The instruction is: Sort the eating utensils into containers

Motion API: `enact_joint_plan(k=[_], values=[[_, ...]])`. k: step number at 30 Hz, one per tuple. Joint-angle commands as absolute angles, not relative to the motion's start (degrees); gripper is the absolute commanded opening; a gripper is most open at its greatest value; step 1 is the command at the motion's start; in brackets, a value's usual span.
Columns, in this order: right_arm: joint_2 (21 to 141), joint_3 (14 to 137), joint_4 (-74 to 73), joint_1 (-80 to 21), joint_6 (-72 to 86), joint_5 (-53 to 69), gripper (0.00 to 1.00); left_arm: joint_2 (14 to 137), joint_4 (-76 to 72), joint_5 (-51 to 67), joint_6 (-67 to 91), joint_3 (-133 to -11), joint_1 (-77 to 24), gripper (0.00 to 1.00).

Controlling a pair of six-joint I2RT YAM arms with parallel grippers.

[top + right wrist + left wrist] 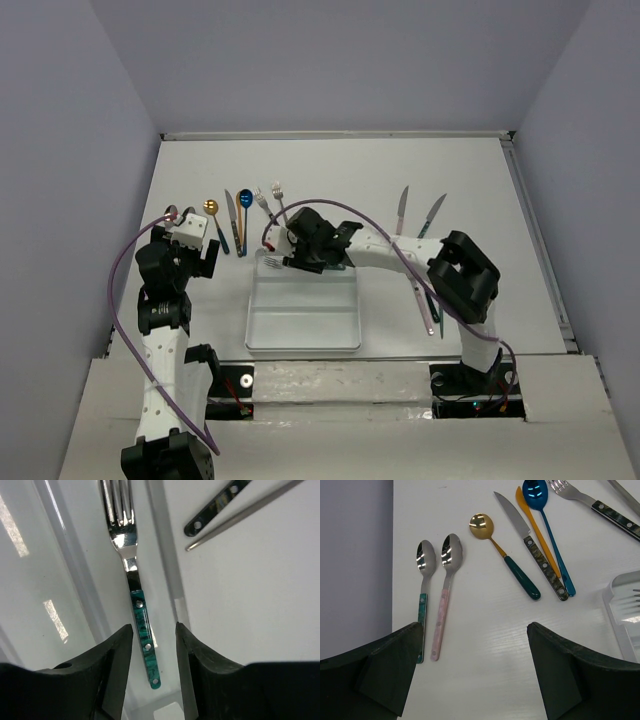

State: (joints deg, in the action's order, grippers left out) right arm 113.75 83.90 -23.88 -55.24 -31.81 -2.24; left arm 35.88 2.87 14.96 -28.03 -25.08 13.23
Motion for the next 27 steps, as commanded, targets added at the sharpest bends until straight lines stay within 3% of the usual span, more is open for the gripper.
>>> enact_joint_plan(k=[1,4,8,11,15,22,27], values=[[102.67,85.52,-21.98,-55.9,-19.19,-9.99,0.45,35.51,1.32,14.94,-27.42,-24.43,13.36,0.99],[93.04,81.14,-23.19,-54.07,-0.08,-17.55,0.47,35.16,1.32,14.85,-27.42,-24.35,13.36,0.99],[78.51,68.93,-30.21,-48.01,17.78,-23.03,0.59,34.89,1.41,15.03,-27.42,-24.34,13.36,0.99],[69.3,57.89,-36.1,-36.8,25.9,-19.54,0.66,35.16,1.41,15.03,-27.51,-24.35,13.36,0.99],[60.22,47.65,-37.96,-24.89,27.07,-10.91,0.66,34.98,1.41,15.03,-27.51,-24.26,13.36,0.99],[65.99,48.51,-40.08,-13.64,25.49,-7.22,0.66,34.81,1.41,15.03,-27.51,-24.17,13.45,0.99],[74.35,49.04,-43.15,-10.63,25.58,-5.1,0.55,34.37,1.41,14.77,-27.42,-24.08,13.36,0.99]])
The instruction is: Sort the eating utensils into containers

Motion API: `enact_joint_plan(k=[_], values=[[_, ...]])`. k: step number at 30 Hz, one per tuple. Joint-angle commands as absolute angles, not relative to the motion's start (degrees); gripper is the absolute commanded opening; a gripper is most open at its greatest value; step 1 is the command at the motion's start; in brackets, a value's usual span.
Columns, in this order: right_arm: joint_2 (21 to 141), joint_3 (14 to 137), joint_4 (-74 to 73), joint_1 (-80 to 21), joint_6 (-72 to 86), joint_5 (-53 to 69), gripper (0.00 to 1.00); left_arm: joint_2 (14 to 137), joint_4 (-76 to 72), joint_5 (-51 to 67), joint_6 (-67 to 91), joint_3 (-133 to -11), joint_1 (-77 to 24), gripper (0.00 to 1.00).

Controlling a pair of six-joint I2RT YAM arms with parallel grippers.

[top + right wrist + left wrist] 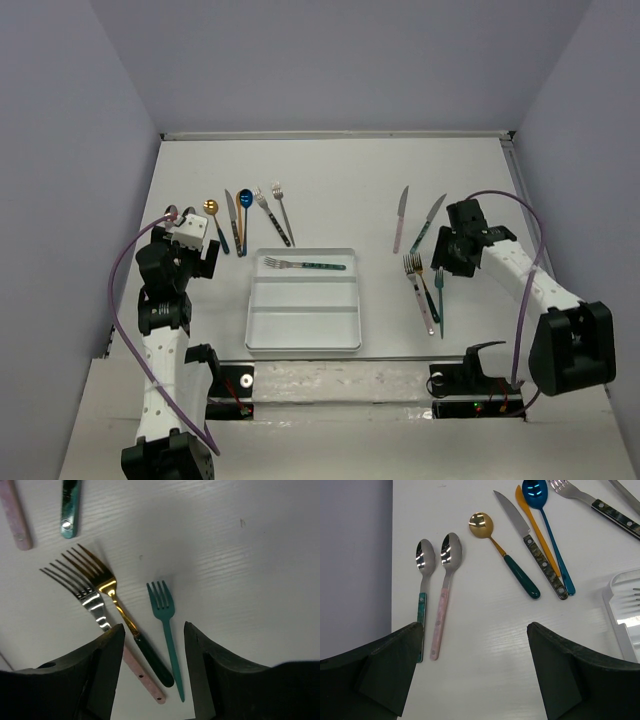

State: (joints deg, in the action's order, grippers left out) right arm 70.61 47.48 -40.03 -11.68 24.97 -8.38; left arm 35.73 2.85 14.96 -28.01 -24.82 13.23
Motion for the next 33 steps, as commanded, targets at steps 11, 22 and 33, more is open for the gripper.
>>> enact_joint_plan(k=[11,22,33], values=[[81.3,48.78,-47.63,-10.63,27.25,-4.48,0.48,34.45,1.32,14.85,-27.51,-24.17,13.36,0.99],[87.44,50.19,-47.64,-10.63,27.16,-5.63,0.42,34.28,1.23,14.59,-27.33,-24.08,13.27,0.99],[91.05,51.41,-44.39,-10.63,24.52,-3.78,0.15,34.28,1.06,14.33,-27.25,-24.08,13.36,0.99]])
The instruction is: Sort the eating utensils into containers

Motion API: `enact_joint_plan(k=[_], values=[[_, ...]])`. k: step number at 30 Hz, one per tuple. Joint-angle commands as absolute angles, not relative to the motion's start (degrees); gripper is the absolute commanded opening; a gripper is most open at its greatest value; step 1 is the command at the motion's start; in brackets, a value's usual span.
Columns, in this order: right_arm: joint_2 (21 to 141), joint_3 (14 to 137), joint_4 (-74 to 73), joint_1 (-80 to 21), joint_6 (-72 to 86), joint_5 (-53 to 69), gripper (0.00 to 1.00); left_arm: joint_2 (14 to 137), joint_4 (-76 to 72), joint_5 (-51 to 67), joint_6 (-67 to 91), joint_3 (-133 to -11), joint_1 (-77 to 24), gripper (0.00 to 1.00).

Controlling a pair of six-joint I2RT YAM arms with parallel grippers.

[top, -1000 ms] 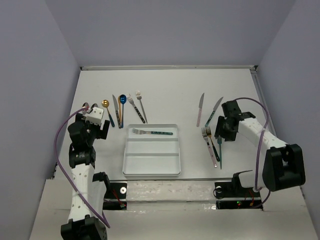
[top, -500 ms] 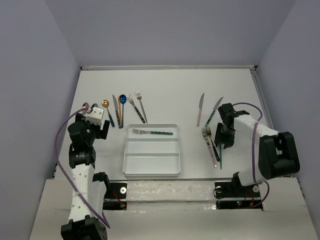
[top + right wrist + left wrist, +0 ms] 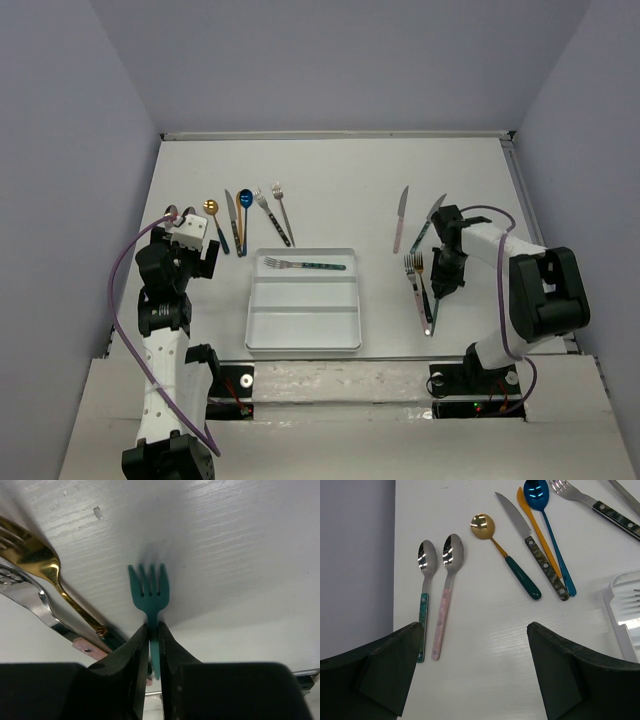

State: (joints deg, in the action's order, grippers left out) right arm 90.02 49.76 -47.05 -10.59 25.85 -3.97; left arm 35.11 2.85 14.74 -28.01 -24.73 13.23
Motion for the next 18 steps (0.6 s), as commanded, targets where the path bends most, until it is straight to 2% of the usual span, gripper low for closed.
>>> enact_joint_plan(k=[1,3,6,12,16,17,18], values=[[91.05,51.76,-44.38,-10.63,24.43,-3.78,0.13,34.28,1.05,14.33,-27.25,-24.08,13.45,0.99],[91.14,52.55,-44.38,-10.63,24.43,-4.31,0.11,34.28,1.05,14.15,-27.25,-24.08,13.36,0.99],[92.45,56.23,-45.35,-10.63,23.47,-4.74,0.0,34.28,0.97,14.06,-27.16,-23.91,13.36,0.99],[90.54,65.02,-49.74,-10.63,22.24,-9.75,0.0,34.45,0.88,13.89,-27.07,-23.99,13.36,0.99],[83.86,75.11,-49.05,-20.36,21.19,-19.9,0.0,34.45,0.7,13.54,-26.98,-23.99,13.45,0.99],[82.02,76.54,-47.91,-27.79,19.96,-22.56,0.0,34.54,0.7,13.54,-26.98,-23.99,13.45,0.99],[82.0,77.6,-45.99,-27.86,18.56,-24.76,0.0,34.54,0.62,13.54,-26.98,-23.99,13.45,0.99]])
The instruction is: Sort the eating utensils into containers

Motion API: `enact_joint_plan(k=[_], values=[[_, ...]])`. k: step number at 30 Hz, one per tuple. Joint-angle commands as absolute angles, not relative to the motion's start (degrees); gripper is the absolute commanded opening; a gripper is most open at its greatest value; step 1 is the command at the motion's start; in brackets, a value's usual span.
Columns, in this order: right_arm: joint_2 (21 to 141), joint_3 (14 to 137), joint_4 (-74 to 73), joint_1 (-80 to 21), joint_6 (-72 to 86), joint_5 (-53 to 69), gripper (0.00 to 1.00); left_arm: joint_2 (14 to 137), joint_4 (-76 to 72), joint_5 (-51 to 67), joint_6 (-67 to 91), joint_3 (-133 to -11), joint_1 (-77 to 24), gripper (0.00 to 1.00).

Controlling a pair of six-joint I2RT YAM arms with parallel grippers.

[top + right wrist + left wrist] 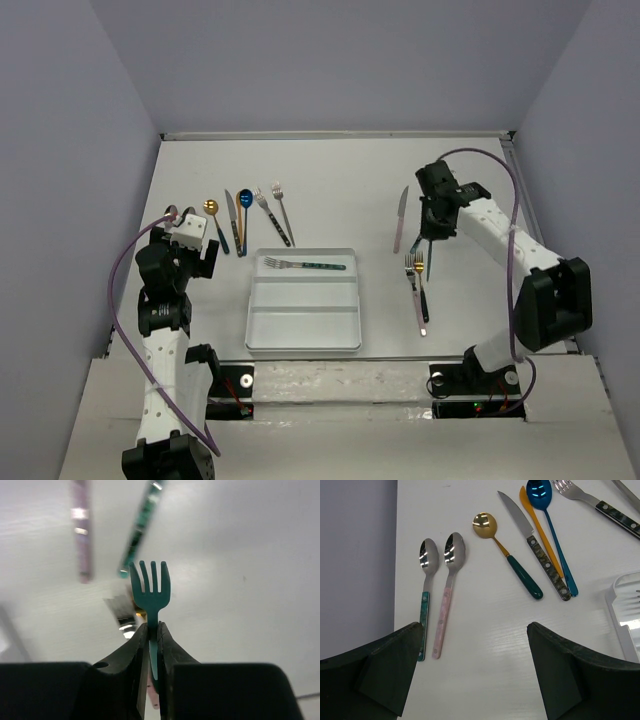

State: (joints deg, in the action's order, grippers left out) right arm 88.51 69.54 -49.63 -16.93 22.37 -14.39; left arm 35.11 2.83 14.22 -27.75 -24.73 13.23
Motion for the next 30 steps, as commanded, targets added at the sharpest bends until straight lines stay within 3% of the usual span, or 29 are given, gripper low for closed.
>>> enact_joint_plan(k=[1,5,10,12,18,20,25,30], values=[[80.61,77.96,-39.62,-35.43,13.59,-26.26,0.0,34.8,0.53,13.36,-26.9,-23.99,13.36,0.99],[81.81,75.68,-22.7,-48.32,-4.62,-19.18,0.0,34.8,0.44,12.4,-26.54,-23.91,13.45,0.99],[100.31,84.01,-20.21,-60.96,-23.8,-23.8,0.0,34.45,0.44,11.78,-26.37,-23.73,13.45,0.99],[108.58,88.65,-20.74,-63.88,-28.9,-28.2,0.0,34.45,0.35,11.78,-26.37,-23.64,13.54,0.99],[118.56,94.39,-23.2,-64.51,-31.55,-30.06,0.0,34.28,-0.97,11.51,-26.28,-23.64,13.62,0.99],[119.09,94.31,-23.38,-64.51,-31.38,-28.93,0.05,34.45,-0.97,11.43,-26.19,-23.64,13.62,0.99],[119.09,92.64,-23.29,-64.51,-30.06,-25.58,0.37,34.89,-0.97,11.51,-26.28,-23.82,13.62,0.99],[117.87,92.64,-23.38,-64.51,-26.99,-26.55,0.49,35.42,-1.05,11.51,-26.28,-23.91,13.62,0.99]])
